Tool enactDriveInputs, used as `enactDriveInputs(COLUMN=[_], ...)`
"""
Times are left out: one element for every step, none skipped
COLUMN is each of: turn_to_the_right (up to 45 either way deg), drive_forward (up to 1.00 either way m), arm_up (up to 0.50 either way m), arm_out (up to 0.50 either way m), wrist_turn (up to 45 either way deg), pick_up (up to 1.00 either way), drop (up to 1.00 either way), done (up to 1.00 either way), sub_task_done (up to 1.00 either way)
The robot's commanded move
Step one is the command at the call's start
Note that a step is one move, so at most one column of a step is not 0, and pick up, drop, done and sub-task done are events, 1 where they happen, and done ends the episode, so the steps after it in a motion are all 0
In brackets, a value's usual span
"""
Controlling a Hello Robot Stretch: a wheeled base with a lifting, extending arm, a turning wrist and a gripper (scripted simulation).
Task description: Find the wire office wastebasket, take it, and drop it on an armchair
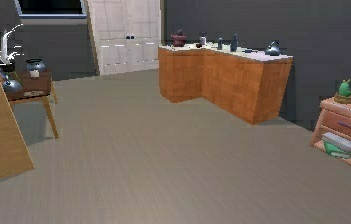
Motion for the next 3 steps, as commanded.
enactDriveInputs(turn_to_the_right=[0.0,0.0,0.0], drive_forward=[0.00,0.00,0.00], arm_up=[0.16,0.00,0.00], arm_out=[0.00,0.50,0.00], wrist_turn=[0.0,0.0,45.0], pick_up=[0.00,0.00,0.00], drop=[0.00,0.00,0.00], done=[0.00,0.00,0.00], sub_task_done=[0.00,0.00,0.00])
